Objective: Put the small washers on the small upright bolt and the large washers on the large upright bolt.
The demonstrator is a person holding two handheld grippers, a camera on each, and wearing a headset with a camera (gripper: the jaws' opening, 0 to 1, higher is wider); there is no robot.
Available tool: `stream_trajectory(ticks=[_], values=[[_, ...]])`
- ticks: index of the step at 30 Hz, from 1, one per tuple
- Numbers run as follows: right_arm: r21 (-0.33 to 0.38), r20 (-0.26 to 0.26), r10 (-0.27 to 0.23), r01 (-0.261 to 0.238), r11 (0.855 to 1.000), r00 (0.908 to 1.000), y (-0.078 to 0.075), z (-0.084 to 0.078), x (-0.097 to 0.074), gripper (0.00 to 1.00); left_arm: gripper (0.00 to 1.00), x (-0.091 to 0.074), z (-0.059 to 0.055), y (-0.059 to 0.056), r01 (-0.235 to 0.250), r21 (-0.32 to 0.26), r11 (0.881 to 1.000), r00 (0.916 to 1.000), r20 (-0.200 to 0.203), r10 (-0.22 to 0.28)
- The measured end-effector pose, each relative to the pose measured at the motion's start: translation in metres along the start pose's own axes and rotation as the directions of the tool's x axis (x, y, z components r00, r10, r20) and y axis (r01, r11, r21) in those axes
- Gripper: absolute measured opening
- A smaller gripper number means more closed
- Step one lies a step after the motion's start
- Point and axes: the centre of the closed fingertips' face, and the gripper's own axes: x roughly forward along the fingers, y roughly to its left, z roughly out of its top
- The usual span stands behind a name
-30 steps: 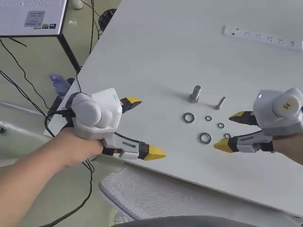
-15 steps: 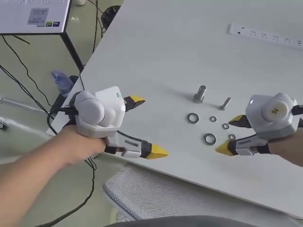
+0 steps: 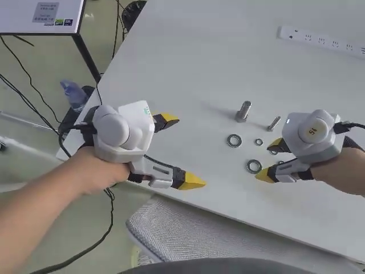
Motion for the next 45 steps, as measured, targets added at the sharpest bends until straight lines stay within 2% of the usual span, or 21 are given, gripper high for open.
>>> stream_trajectory(ticks=[11, 20, 23, 36, 37, 45], values=[[-0.033, -0.060, 0.000, -0.002, 0.999, 0.9982, 0.006, -0.002, 0.013, 0.43, 0.91, -0.002, -0.004, -0.003, 0.012, 0.024, 1.000, 0.9999, -0.010, -0.011], [-0.066, -0.104, -0.030, 0.023, 0.998, 0.9941, 0.008, -0.005, 0.021, 0.38, 0.91, -0.002, -0.008, -0.001, 0.024, 0.045, 0.999, 0.9996, -0.018, -0.023], [-0.073, -0.122, -0.044, 0.035, 0.997, 0.9915, 0.005, -0.009, 0.024, 0.37, 0.91, -0.003, -0.011, 0.001, 0.023, 0.034, 0.999, 0.9995, -0.022, -0.022], [-0.059, -0.139, -0.071, 0.063, 0.996, 0.9878, 0.002, -0.008, 0.027, 0.34, 0.89, -0.005, -0.013, 0.004, 0.044, 0.044, 0.998, 0.9985, -0.033, -0.043], [-0.077, -0.143, -0.076, 0.065, 0.995, 0.9868, 0.001, -0.008, 0.026, 0.33, 0.89, -0.005, -0.014, 0.005, 0.046, 0.044, 0.998, 0.9984, -0.035, -0.045], [-0.048, -0.133, -0.082, 0.076, 0.996, 0.9877, -0.003, -0.009, 0.028, 0.33, 0.87, -0.005, -0.009, 0.009, 0.057, 0.051, 0.997, 0.9980, -0.030, -0.055]])
